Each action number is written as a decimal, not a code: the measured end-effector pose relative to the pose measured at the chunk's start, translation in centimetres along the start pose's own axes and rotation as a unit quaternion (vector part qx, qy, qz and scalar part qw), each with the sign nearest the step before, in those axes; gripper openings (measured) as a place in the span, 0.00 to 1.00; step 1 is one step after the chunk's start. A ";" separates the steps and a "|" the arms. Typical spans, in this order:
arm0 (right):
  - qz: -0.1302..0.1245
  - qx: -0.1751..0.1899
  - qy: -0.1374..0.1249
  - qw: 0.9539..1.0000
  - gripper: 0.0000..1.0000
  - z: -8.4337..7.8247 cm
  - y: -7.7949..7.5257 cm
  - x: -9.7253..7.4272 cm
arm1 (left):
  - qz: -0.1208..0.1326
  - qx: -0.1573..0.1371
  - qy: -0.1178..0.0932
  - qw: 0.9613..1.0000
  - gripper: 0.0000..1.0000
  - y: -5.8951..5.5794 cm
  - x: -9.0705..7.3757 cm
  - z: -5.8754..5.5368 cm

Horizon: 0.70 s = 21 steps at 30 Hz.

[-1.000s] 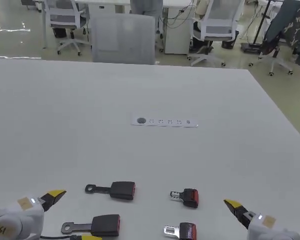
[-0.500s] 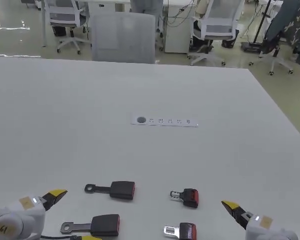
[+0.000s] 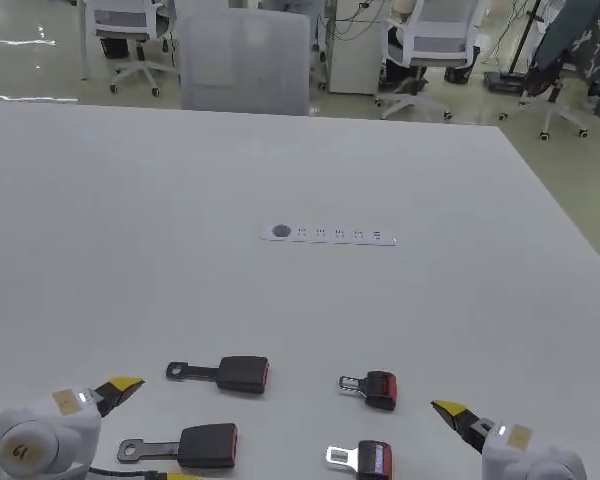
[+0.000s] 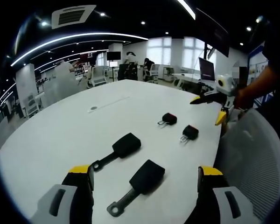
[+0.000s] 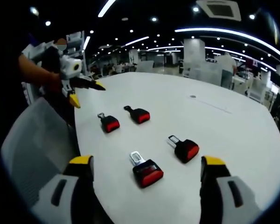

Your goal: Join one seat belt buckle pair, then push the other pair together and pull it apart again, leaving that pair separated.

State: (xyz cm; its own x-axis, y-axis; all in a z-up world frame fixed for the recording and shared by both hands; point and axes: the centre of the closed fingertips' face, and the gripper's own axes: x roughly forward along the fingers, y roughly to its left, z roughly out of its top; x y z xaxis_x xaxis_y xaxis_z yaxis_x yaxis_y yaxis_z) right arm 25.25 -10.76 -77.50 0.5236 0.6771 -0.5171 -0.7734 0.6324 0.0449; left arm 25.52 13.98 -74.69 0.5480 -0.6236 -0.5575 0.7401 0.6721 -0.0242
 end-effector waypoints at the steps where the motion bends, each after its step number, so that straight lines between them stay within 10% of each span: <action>1: 0.002 0.001 0.001 1.000 0.96 -0.1 0.0 0.1 | -0.002 0.002 0.003 1.000 0.94 0.0 0.2 -0.2; 21: 0.056 -0.002 0.054 0.997 0.88 -2.4 0.4 3.1 | -0.045 0.027 0.047 0.998 0.87 0.6 3.6 -2.6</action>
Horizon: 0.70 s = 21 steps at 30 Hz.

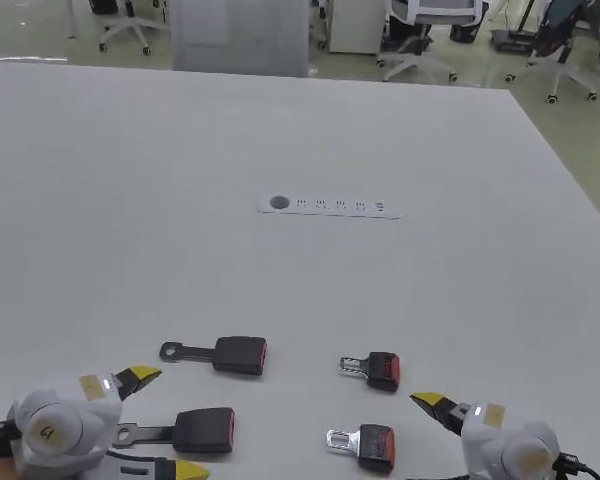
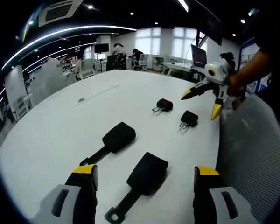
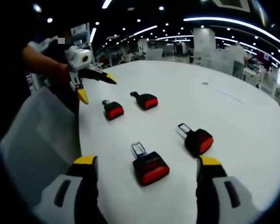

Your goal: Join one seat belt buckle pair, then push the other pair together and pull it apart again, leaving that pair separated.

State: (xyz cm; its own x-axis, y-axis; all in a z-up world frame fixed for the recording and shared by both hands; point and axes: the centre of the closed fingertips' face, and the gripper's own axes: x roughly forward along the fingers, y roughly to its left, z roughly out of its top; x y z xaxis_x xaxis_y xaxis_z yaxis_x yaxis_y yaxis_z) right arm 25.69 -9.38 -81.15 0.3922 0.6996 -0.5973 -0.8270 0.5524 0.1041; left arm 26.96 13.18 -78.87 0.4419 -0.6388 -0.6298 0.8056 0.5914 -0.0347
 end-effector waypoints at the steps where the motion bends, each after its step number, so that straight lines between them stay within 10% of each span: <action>1: 0.002 -0.001 0.003 1.000 0.88 -0.1 0.0 0.1 | -0.002 0.001 0.002 1.000 0.87 0.0 0.2 -0.1; 21: 0.046 -0.016 0.051 0.998 0.75 -1.8 -0.5 2.0 | -0.076 0.047 0.074 0.993 0.71 -0.3 3.7 -3.0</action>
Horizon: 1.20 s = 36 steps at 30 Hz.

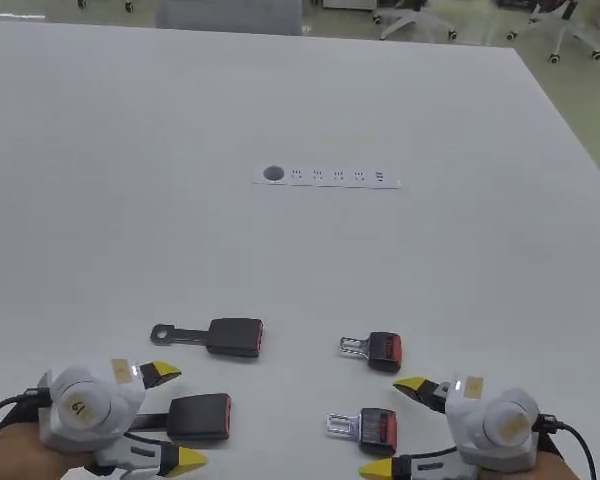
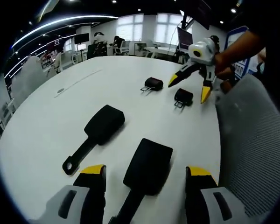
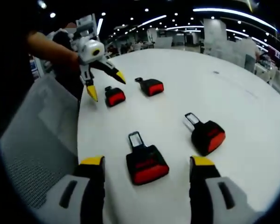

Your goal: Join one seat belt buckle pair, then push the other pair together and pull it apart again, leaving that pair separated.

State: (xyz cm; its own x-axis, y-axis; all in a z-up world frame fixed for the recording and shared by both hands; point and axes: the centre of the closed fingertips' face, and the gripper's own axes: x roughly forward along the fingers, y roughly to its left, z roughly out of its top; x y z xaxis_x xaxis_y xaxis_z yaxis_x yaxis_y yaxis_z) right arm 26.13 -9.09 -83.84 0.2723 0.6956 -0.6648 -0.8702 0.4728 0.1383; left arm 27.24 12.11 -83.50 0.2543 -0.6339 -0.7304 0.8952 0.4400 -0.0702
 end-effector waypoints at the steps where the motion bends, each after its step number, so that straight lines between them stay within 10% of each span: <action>1: 0.004 -0.006 0.005 1.000 0.73 -0.2 0.0 0.1 | -0.005 0.008 0.008 1.000 0.70 -0.1 0.1 -0.2; 14: 0.042 -0.054 0.049 0.996 0.50 -1.3 0.3 0.5 | -0.037 0.062 0.040 0.997 0.38 -0.3 1.1 -1.2; 26: 0.070 -0.104 0.054 0.991 0.36 -1.3 -0.5 0.4 | -0.093 0.142 0.061 0.984 0.36 -0.2 1.7 -1.0; 36: 0.080 -0.101 0.034 0.991 0.35 -1.0 -0.4 0.5 | -0.095 0.146 0.060 0.983 0.35 0.1 1.8 -1.2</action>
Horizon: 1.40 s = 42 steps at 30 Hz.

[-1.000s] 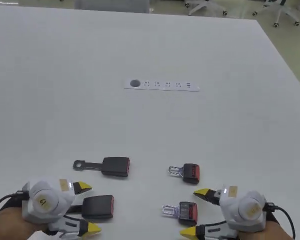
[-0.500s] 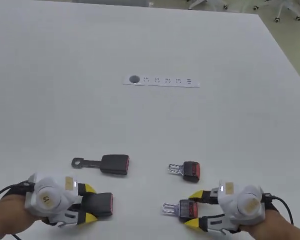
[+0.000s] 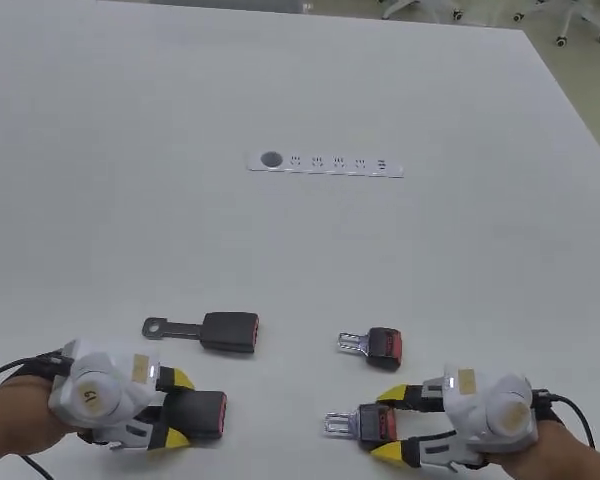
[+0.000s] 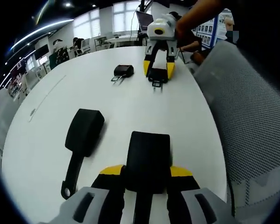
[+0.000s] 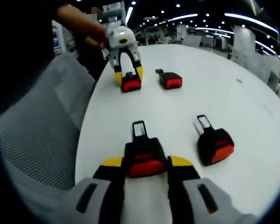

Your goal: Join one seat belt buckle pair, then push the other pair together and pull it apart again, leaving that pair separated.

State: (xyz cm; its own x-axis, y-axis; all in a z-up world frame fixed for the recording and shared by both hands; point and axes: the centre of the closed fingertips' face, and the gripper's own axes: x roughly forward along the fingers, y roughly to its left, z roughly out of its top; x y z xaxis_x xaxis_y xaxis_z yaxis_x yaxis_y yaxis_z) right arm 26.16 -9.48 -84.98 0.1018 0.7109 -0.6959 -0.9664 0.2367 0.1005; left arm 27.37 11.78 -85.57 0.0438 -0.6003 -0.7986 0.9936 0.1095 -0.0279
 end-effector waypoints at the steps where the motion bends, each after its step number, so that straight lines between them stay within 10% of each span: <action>1: 0.000 0.002 -0.003 1.000 0.35 0.1 0.0 0.1 | 0.000 0.000 0.000 1.000 0.35 0.0 0.0 0.0; 42: 0.024 -0.005 -0.059 0.998 0.35 9.0 2.0 9.6 | -0.003 -0.001 0.007 1.000 0.35 -0.4 -0.1 0.1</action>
State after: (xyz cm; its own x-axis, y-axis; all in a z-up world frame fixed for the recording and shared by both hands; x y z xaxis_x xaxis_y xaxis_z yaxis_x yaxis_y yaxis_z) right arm 27.30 3.78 -85.10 0.0817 0.7946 -0.6016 -0.9730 0.1944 0.1246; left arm 27.02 11.69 -85.45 0.0355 -0.5898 -0.8068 0.9936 0.1074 -0.0348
